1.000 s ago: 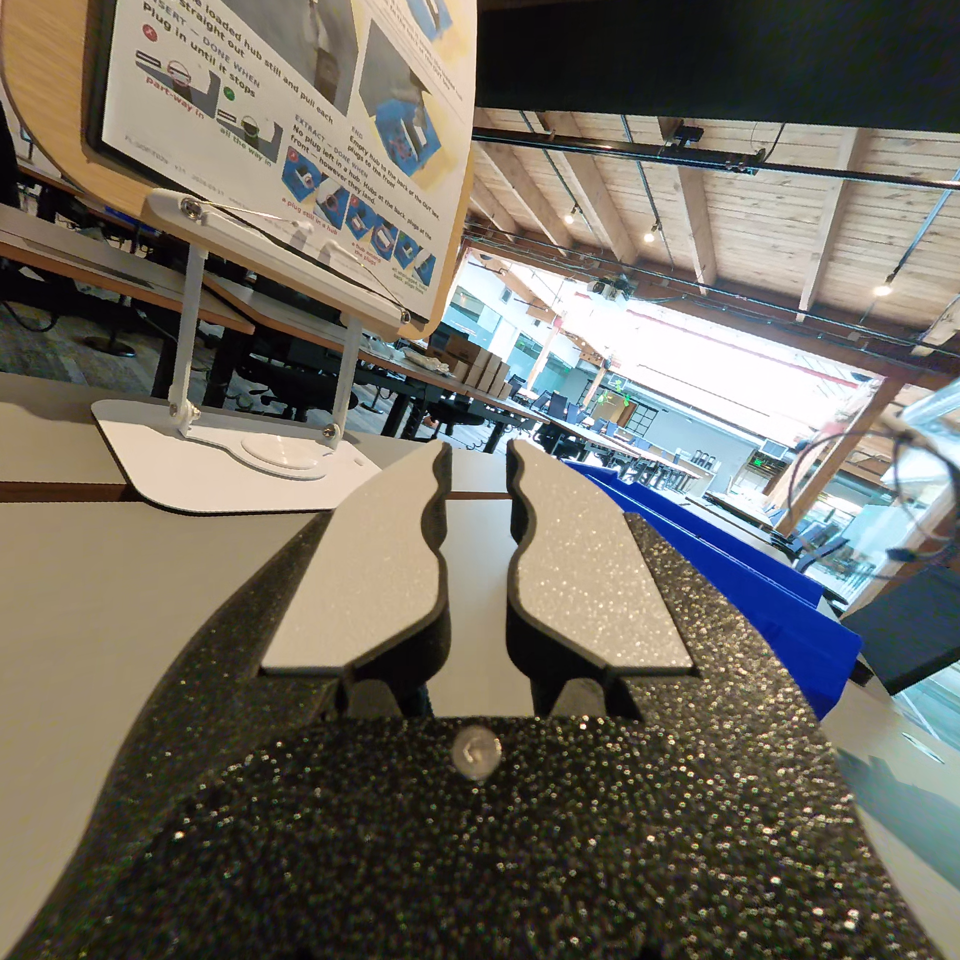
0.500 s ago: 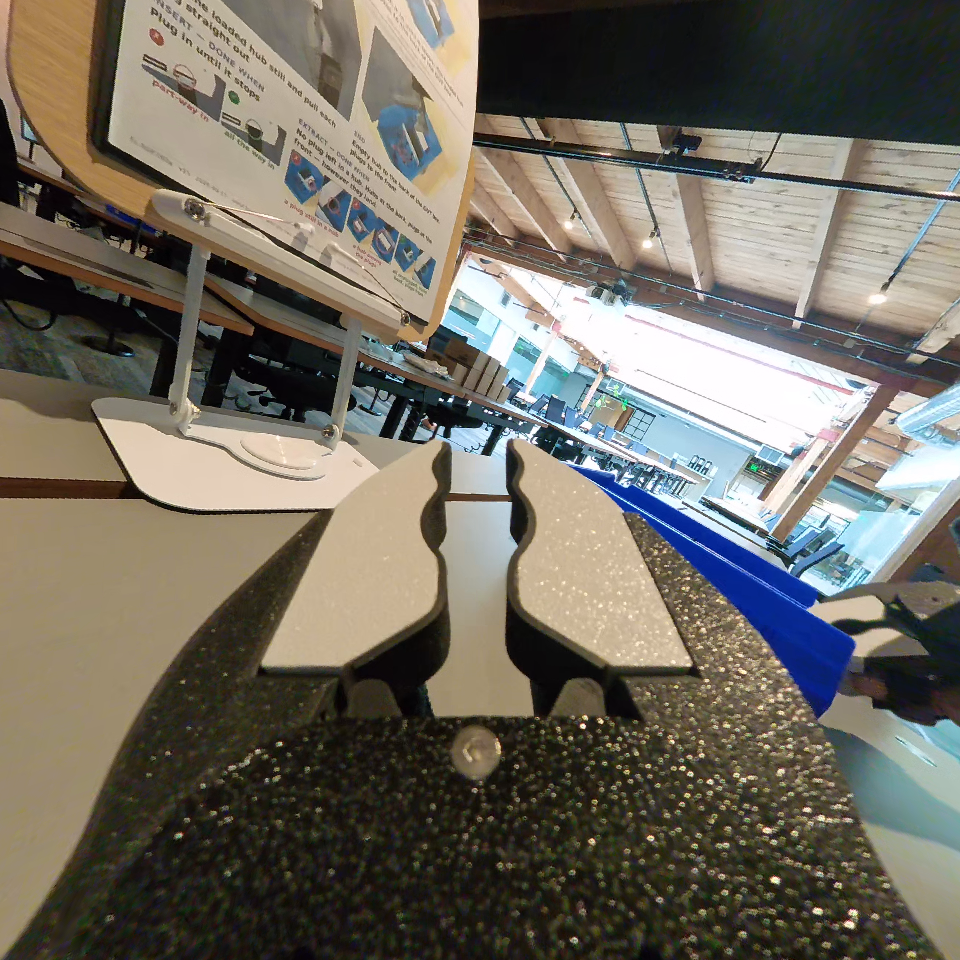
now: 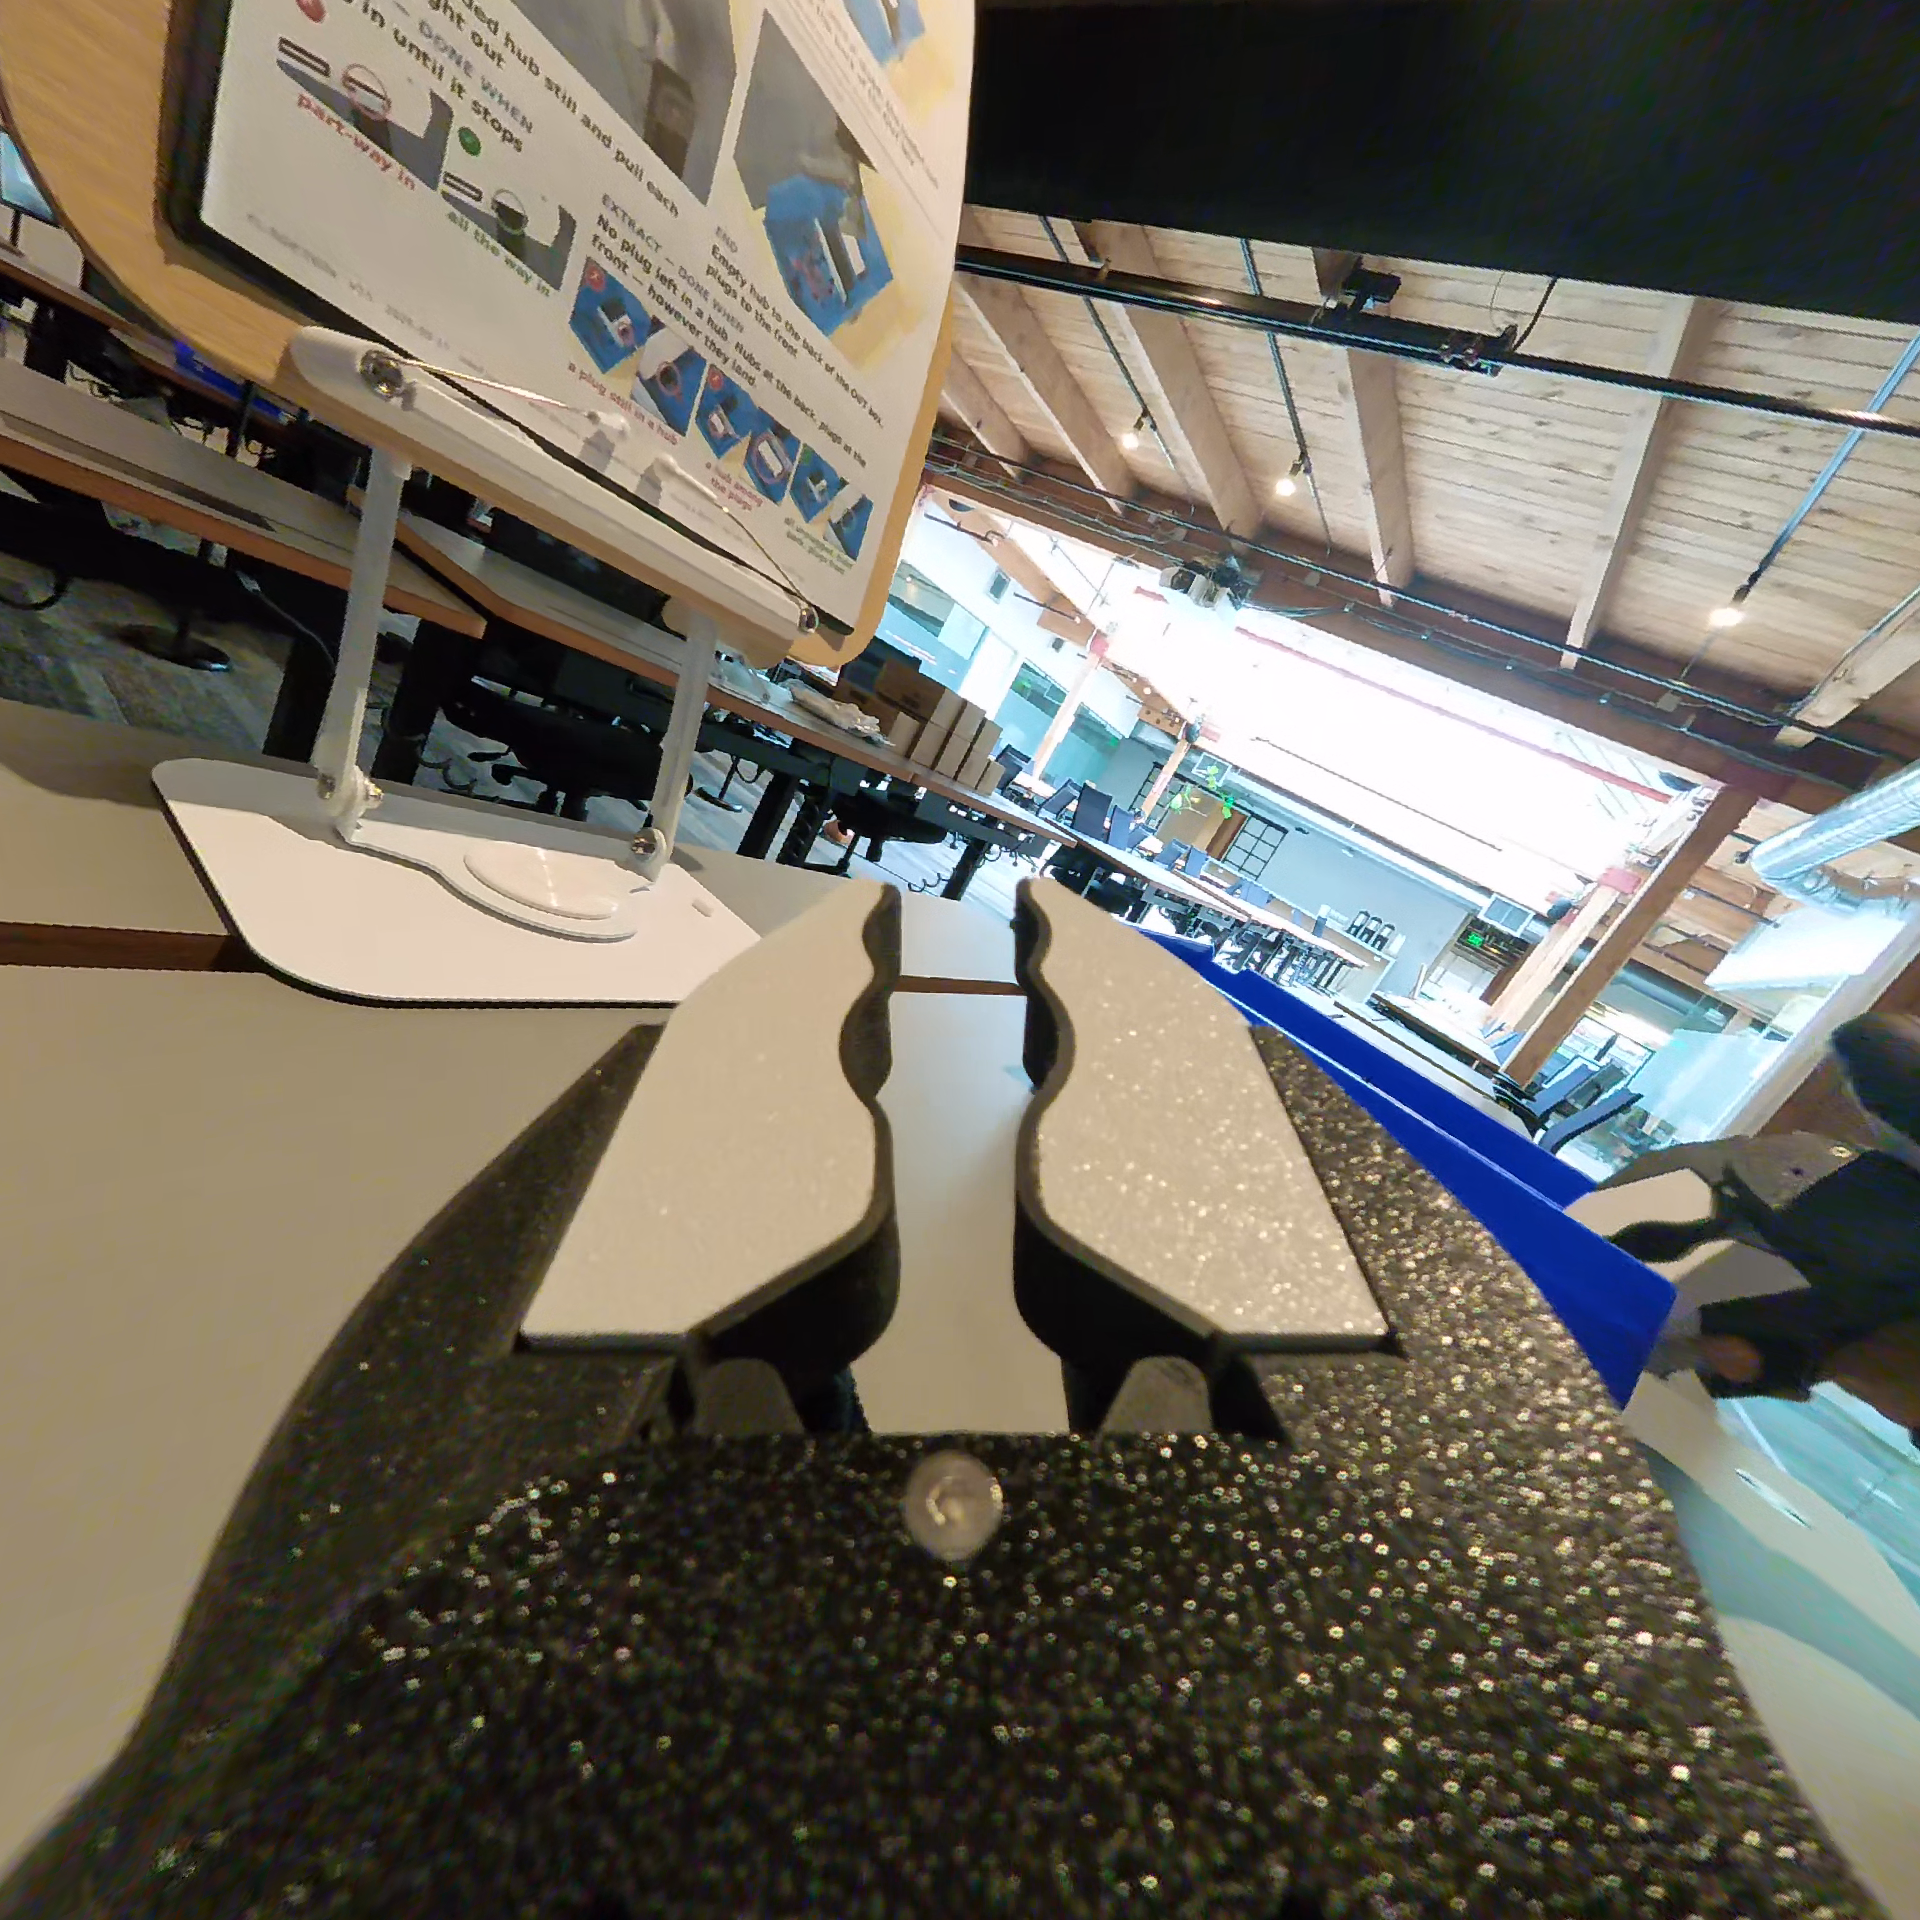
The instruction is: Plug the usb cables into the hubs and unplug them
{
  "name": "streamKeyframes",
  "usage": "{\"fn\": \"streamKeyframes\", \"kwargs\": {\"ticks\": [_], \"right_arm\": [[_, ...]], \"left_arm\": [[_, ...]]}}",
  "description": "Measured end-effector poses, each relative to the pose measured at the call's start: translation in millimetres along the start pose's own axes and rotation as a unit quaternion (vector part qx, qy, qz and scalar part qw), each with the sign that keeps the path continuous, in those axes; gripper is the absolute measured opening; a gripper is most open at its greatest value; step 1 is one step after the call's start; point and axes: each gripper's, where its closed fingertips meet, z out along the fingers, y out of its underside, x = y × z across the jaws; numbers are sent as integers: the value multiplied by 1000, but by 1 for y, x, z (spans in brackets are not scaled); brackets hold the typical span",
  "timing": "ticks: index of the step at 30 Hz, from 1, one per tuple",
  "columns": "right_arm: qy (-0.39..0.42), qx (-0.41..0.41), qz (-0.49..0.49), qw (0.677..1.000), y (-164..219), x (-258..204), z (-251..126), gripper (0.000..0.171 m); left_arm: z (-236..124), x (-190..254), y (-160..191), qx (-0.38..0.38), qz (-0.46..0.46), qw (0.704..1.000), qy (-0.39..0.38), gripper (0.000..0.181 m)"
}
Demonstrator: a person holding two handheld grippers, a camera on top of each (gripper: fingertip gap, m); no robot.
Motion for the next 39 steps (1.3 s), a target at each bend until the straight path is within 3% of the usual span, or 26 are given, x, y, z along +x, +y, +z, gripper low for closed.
{"fn": "streamKeyframes", "kwargs": {"ticks": [5,8,11,14,18,25,29,33,39], "right_arm": [[6,79,51,996,-15,12,-27,21],[-5,178,75,981,-43,12,-63,25],[-49,282,78,955,-83,-11,-103,26],[-60,329,20,942,-115,-47,-115,29],[-44,387,-71,918,-153,-104,-95,25],[-83,390,-89,913,-182,-177,5,31],[-110,388,-19,915,-182,-174,39,31],[-115,390,32,913,-172,-159,43,29],[-79,408,50,908,-165,-137,35,3]], "left_arm": [[1,0,1,-3,-1,1000,1,20],[1,0,1,-5,-1,1000,2,20],[2,0,2,-8,0,1000,2,20],[2,2,3,-11,8,1000,4,20],[1,7,3,-7,32,999,5,20],[-3,21,9,-17,86,996,-7,25],[-14,30,16,-42,102,994,-14,29],[-22,36,27,-88,170,981,-40,31],[-32,37,51,-173,293,935,-102,11]]}}
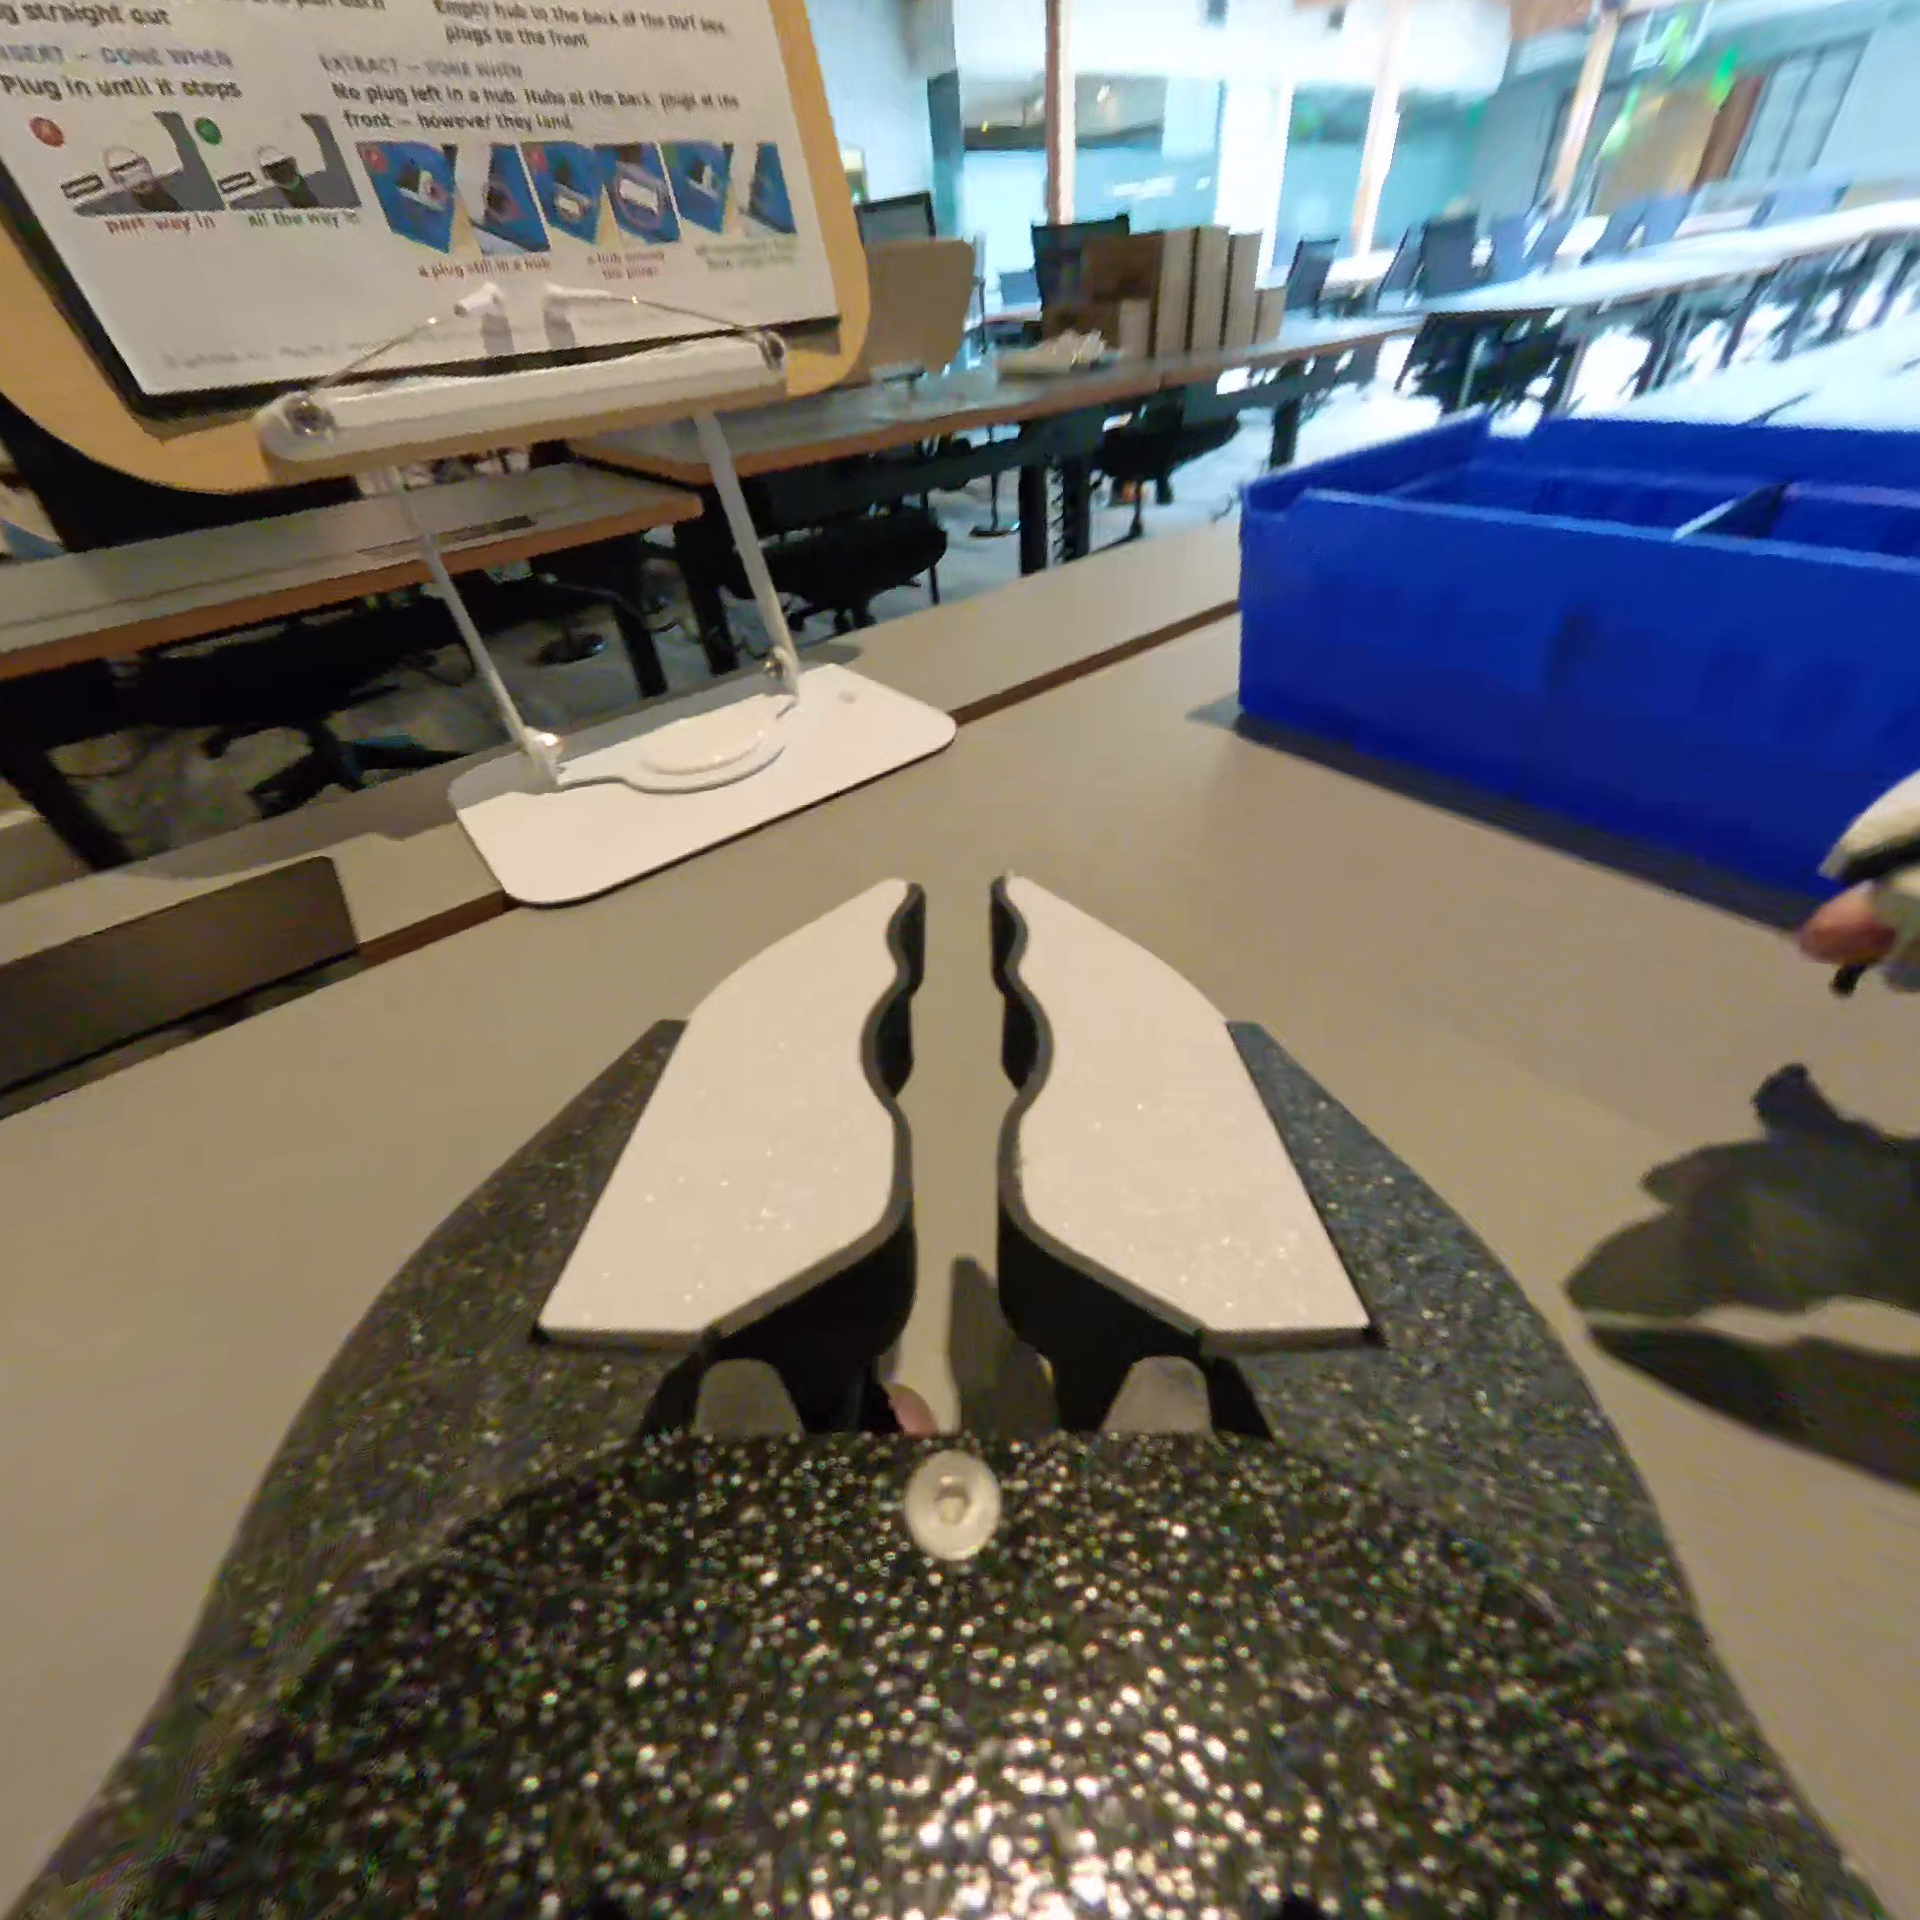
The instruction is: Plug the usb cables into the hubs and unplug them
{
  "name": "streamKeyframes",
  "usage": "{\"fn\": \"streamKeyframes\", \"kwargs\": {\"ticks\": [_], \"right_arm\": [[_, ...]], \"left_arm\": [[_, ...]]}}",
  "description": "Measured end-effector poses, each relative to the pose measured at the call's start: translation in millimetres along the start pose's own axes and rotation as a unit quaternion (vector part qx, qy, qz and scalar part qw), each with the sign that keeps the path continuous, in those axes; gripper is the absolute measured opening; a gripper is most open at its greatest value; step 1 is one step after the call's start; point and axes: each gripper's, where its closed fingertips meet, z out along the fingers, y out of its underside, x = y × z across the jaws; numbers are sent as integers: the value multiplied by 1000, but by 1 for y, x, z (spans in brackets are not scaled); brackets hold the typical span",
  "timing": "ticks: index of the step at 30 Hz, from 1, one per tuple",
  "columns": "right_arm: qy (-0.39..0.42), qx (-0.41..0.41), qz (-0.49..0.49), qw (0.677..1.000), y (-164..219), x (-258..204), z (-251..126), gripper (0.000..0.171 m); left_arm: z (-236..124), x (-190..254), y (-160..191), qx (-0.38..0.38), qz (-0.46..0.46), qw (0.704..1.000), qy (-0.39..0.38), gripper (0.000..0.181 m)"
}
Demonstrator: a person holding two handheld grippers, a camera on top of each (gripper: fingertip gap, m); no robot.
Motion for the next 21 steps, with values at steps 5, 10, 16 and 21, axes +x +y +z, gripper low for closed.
{"fn": "streamKeyframes", "kwargs": {"ticks": [5,10,16,21], "right_arm": [[-23,-11,44,999,3,-3,-1,0],[-36,-23,42,998,6,-11,1,0],[-49,-32,28,998,8,-20,3,0],[-52,-31,27,998,7,-21,2,0]], "left_arm": [[-35,33,4,-20,-7,1000,10,0],[-125,37,-34,-5,-76,997,7,7],[-260,-17,-102,-48,-15,994,-94,37],[-348,-90,-134,-100,99,969,-201,41]]}}
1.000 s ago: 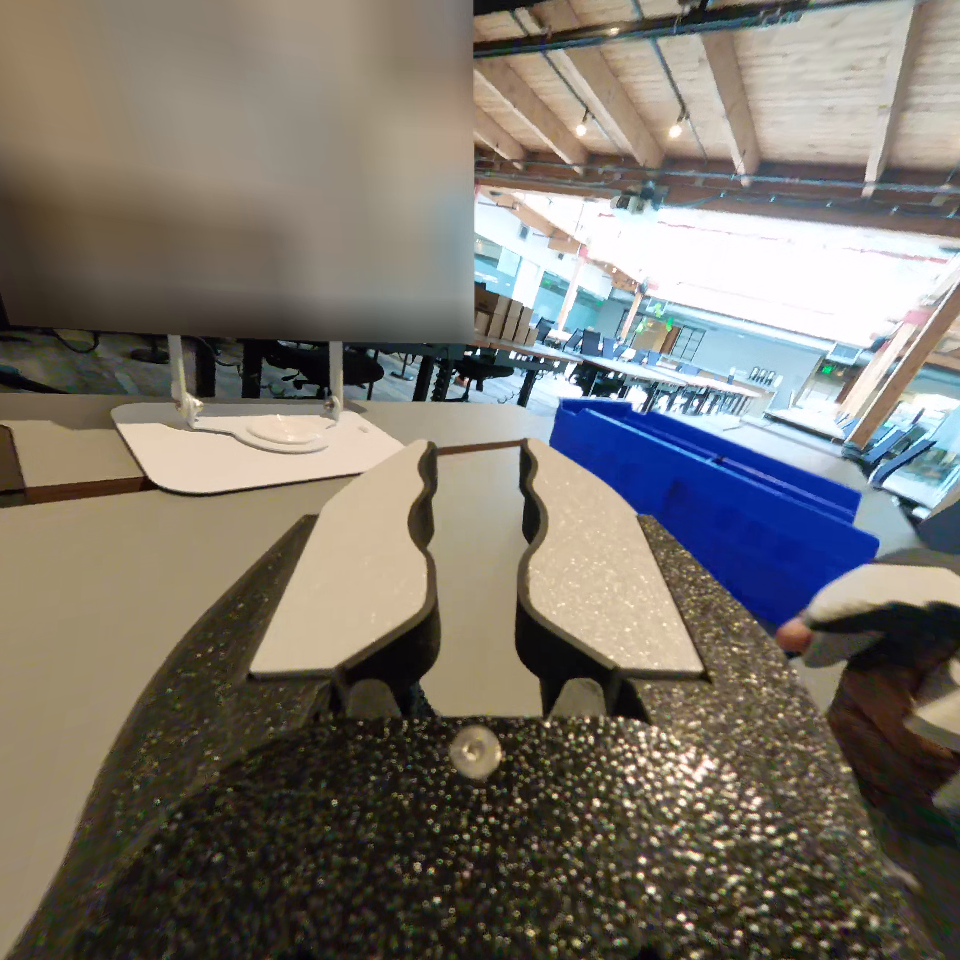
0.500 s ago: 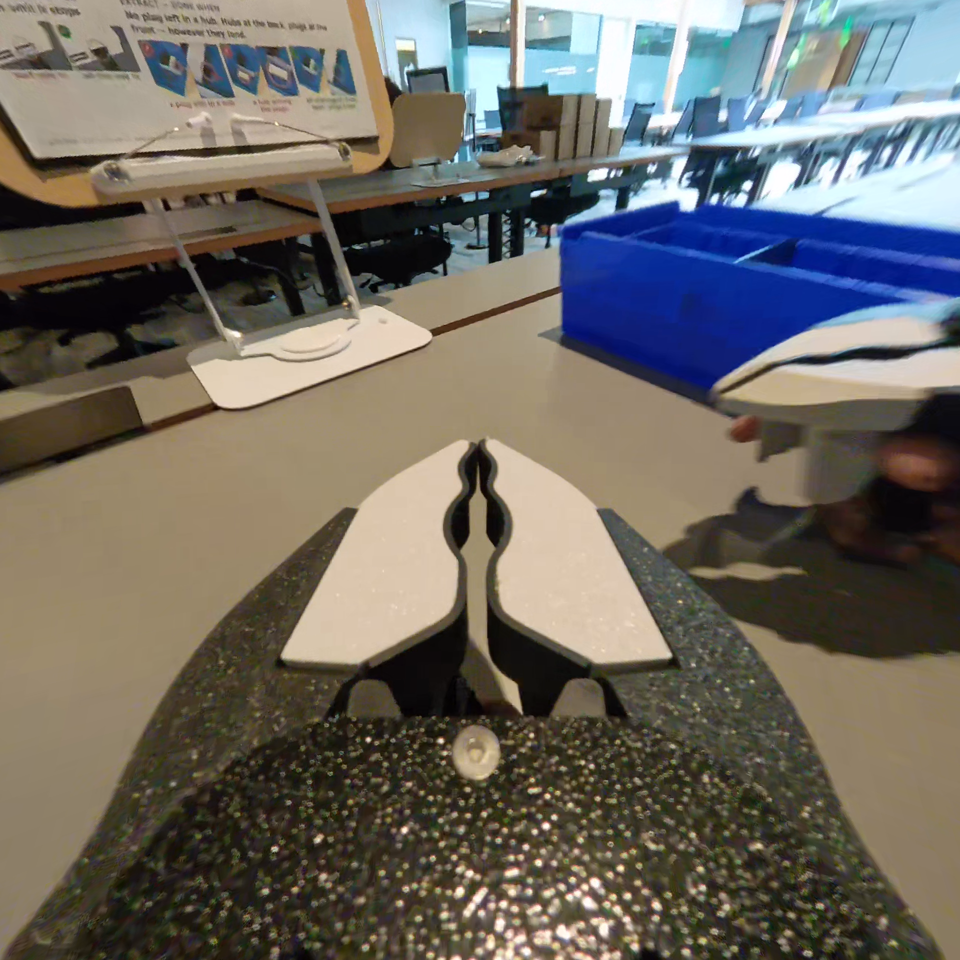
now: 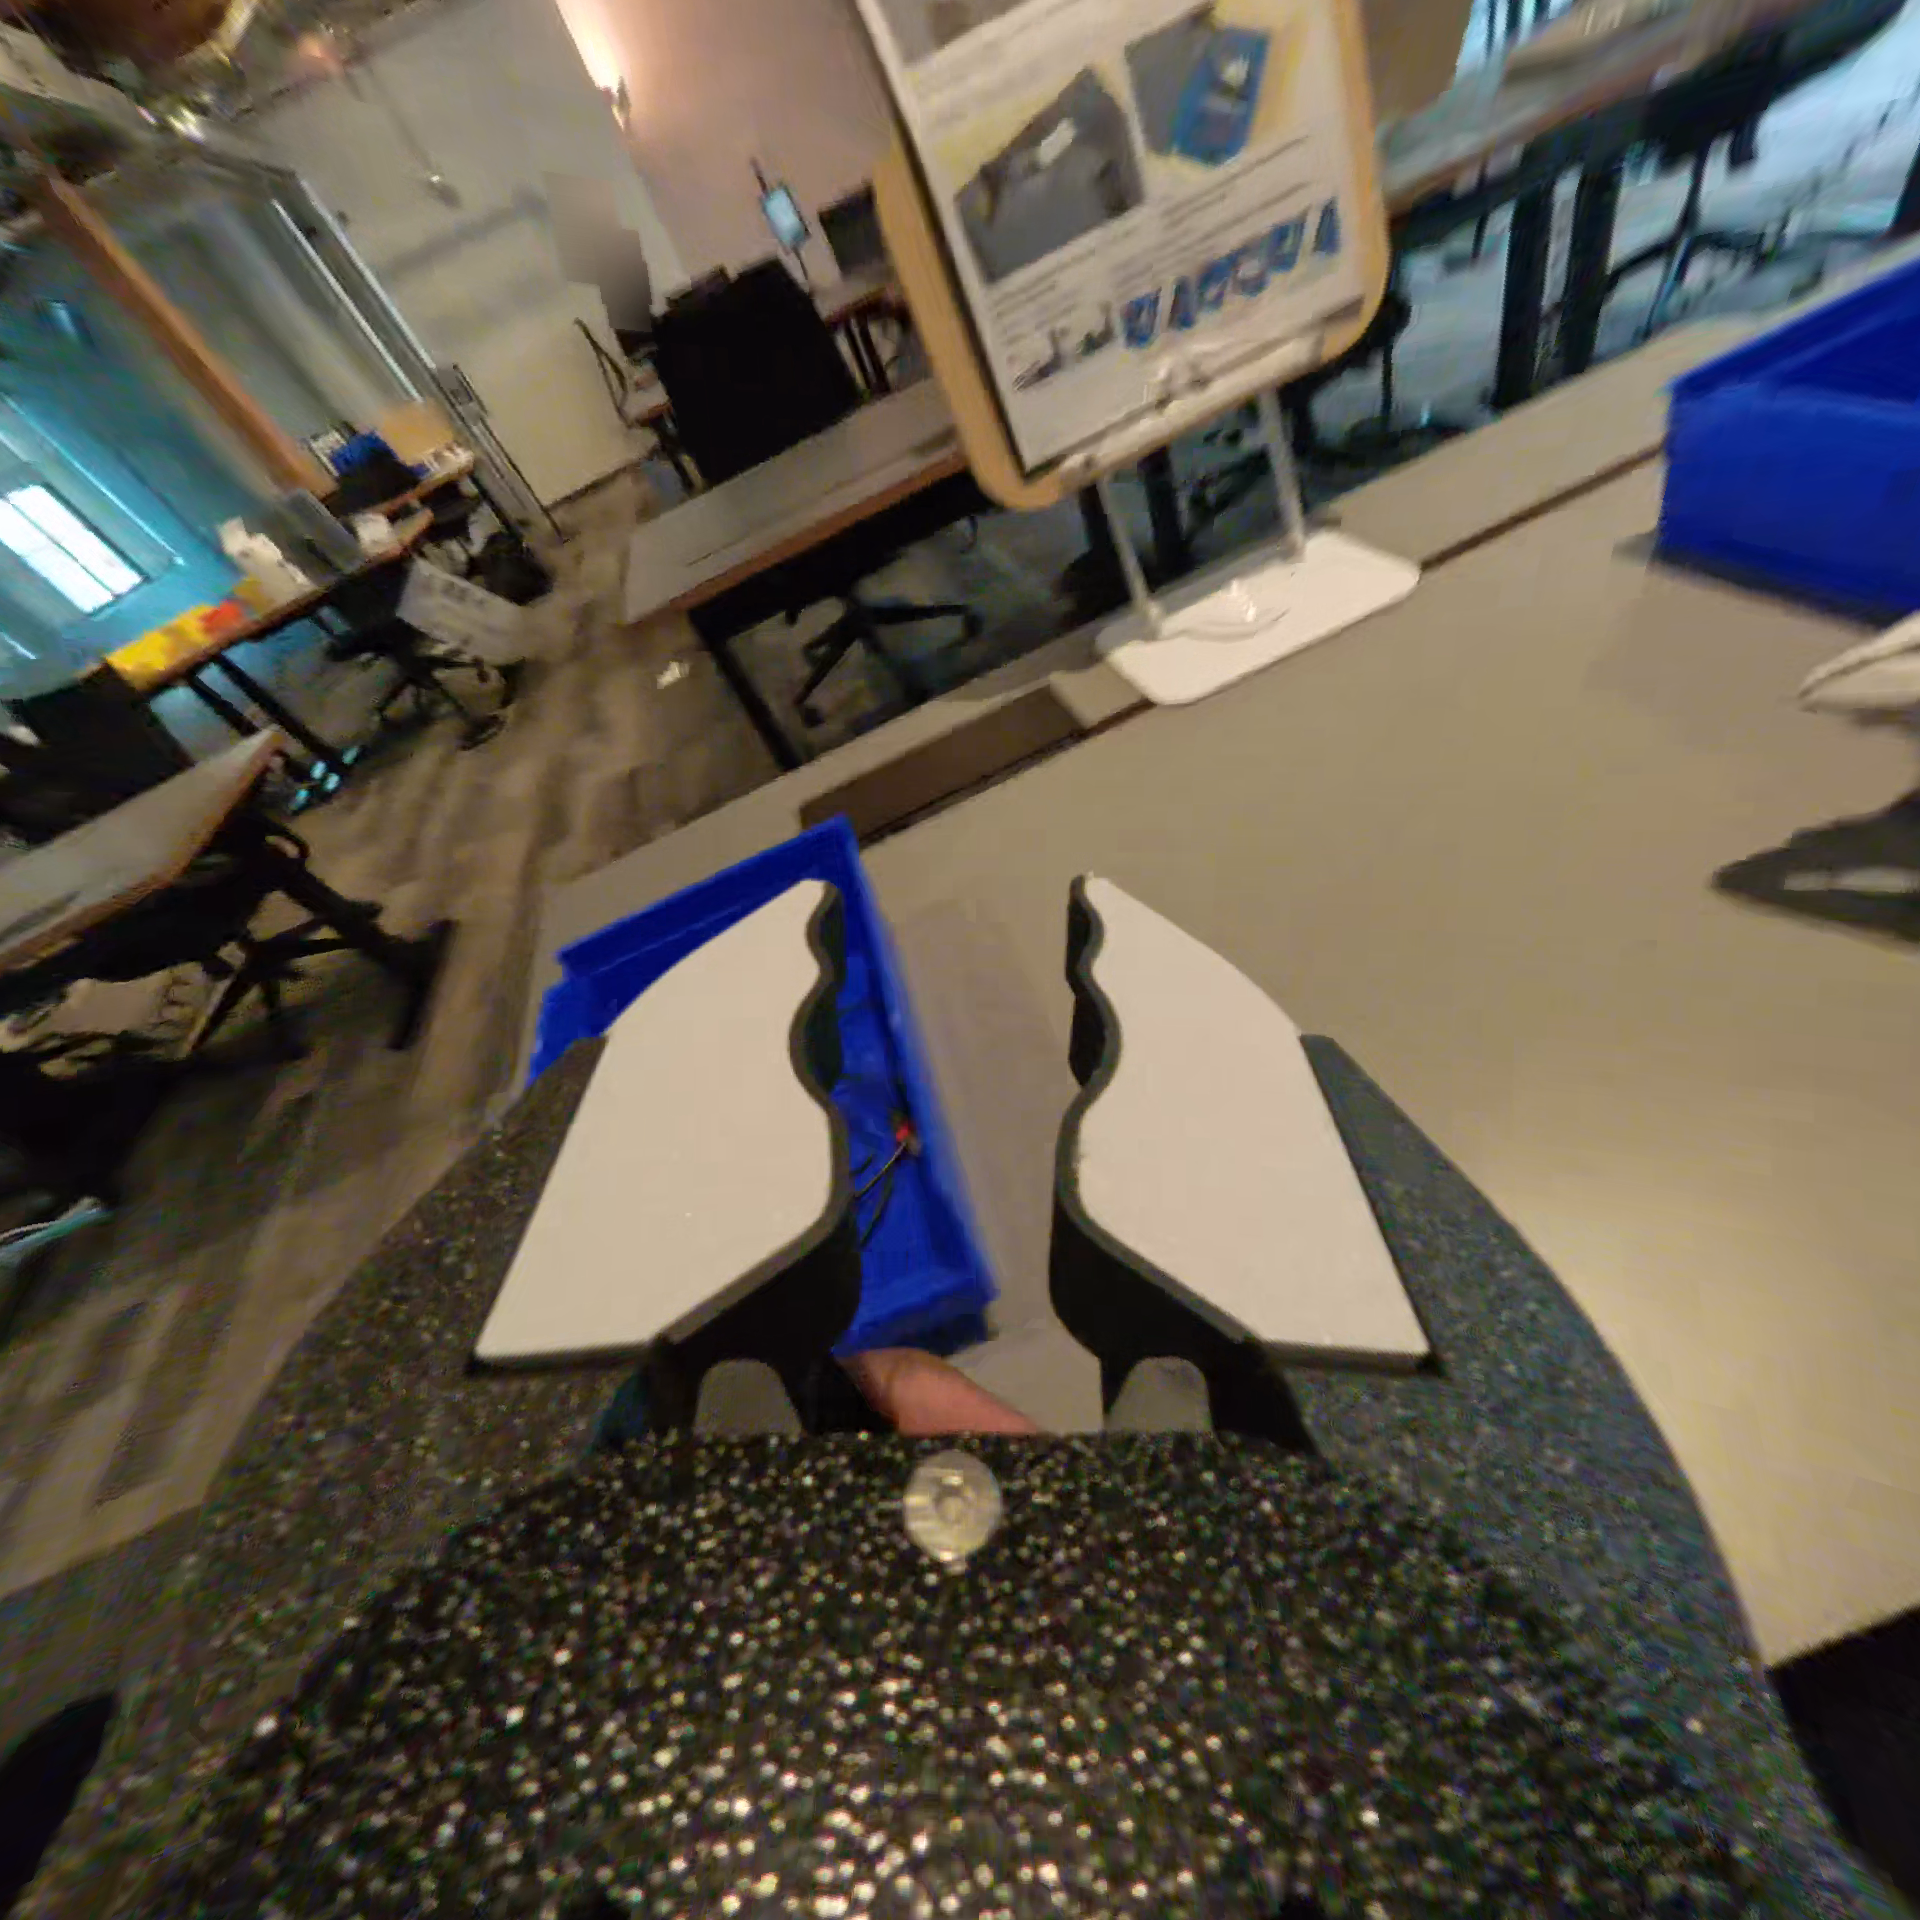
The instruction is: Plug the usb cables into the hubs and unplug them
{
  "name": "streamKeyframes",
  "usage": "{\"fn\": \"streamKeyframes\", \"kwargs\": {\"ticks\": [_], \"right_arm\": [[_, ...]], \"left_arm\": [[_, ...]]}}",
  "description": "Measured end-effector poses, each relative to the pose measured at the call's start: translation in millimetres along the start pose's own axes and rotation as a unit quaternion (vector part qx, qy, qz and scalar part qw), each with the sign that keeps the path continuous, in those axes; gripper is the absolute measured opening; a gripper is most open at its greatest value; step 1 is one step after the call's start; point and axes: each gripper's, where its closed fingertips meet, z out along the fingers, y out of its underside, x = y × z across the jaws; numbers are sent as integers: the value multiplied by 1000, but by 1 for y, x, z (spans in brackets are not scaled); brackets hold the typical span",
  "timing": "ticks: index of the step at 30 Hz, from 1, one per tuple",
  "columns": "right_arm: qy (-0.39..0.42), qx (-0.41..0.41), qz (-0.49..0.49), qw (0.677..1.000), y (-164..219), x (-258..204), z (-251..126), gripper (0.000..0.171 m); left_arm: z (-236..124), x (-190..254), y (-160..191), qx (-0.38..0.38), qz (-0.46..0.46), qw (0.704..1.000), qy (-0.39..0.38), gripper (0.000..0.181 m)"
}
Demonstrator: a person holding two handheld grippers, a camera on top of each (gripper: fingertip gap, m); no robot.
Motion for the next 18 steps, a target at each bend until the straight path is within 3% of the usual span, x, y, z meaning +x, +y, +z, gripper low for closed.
{"fn": "streamKeyframes", "kwargs": {"ticks": [4,7,10,13,18], "right_arm": [[-9,-1,6,1000,0,-1,0,0],[-33,-7,0,999,1,-8,2,0],[-39,-9,-13,999,2,-12,2,0],[-37,-10,-22,999,2,-14,3,0],[-38,-17,-35,999,3,-16,4,0]], "left_arm": [[16,-32,47,-78,53,992,88,44],[45,-50,82,-85,130,982,108,48],[80,-60,128,-142,158,966,149,46],[112,-77,180,-240,173,938,181,47],[137,-97,248,-376,171,880,234,50]]}}
